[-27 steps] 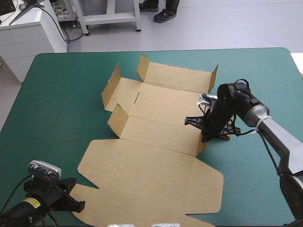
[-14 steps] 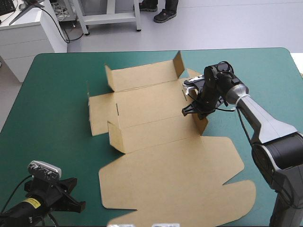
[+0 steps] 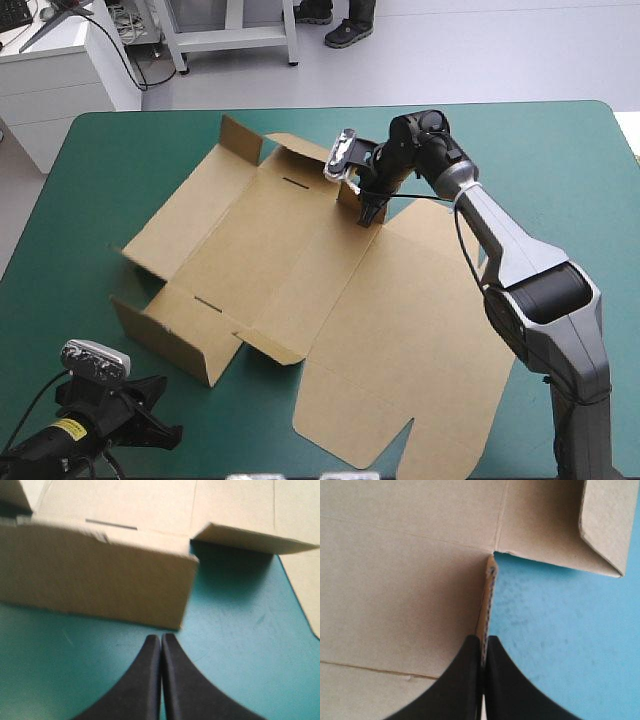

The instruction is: Fold the box

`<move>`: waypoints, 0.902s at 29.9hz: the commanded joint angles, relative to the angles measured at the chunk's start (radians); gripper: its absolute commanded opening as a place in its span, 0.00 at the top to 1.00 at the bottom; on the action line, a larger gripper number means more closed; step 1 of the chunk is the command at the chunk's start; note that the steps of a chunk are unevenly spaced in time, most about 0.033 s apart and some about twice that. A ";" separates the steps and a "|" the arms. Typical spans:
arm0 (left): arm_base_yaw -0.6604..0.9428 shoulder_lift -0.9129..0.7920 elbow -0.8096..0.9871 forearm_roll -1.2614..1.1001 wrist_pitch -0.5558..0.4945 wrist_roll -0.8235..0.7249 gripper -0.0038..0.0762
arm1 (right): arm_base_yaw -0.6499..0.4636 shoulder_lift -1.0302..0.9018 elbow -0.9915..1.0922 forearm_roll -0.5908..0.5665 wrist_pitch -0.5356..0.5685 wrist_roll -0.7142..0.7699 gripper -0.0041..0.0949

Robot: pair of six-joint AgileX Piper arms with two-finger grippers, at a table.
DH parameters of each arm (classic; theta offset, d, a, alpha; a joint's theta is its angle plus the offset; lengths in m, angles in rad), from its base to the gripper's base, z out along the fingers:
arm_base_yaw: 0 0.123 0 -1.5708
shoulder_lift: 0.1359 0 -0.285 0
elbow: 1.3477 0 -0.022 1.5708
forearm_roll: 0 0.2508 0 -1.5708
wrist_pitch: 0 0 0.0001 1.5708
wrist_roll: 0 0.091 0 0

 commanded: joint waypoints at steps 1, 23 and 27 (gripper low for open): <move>-0.004 0.011 -0.034 -0.038 -0.046 -0.002 0.96 | 0.057 -0.062 -0.038 0.042 -0.071 -0.139 0.97; -0.004 0.011 -0.034 -0.057 -0.038 -0.002 0.96 | 0.195 -0.062 -0.038 0.050 -0.098 -0.166 0.97; -0.004 0.011 -0.034 -0.057 -0.037 -0.002 0.96 | 0.195 -0.062 -0.038 -0.011 -0.098 -0.068 0.87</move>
